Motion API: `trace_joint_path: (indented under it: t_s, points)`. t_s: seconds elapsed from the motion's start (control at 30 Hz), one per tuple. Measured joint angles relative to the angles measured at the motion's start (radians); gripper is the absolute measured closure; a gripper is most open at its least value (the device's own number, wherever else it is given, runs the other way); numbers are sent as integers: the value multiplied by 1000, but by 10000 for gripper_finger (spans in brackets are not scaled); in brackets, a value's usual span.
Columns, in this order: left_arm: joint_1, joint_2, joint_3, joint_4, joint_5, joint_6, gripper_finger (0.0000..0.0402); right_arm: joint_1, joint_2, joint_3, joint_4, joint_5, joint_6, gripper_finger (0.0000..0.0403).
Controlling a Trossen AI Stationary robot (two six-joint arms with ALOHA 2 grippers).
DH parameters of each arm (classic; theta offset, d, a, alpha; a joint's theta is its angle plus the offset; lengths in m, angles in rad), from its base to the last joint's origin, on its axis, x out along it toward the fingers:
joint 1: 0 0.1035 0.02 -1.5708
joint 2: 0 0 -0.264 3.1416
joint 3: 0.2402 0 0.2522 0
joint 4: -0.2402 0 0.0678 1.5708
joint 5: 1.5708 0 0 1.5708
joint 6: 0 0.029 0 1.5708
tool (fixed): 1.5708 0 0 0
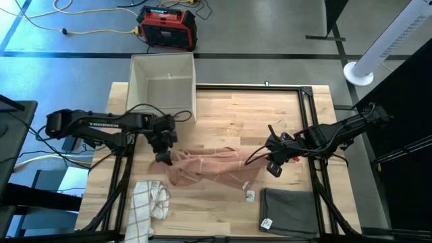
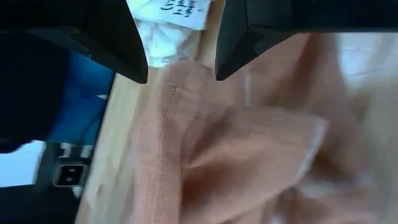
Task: Fold towel
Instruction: Fold the orange towel
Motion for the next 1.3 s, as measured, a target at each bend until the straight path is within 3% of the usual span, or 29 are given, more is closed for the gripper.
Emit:
trace_joint_path:
  t_s: [0.2,0.4,0.6,1.0,1.13,1.3]
  points:
    - [-35,0,-38,150,40,-92,220,0,0,0,0,6,-7,403]
    - [-92,0,-39,162,39,-99,238,0,0,0,0,29,-8,403]
    - [-143,0,-39,161,-44,-84,273,0,0,0,0,39,-8,403]
    - [-197,0,-31,144,-193,-46,389,0,0,0,0,41,-5,403]
    - [-192,-8,73,39,-225,-57,391,0,-2,0,67,64,11,403]
    - [-193,-49,330,-177,-403,58,391,0,-32,18,216,156,-35,403]
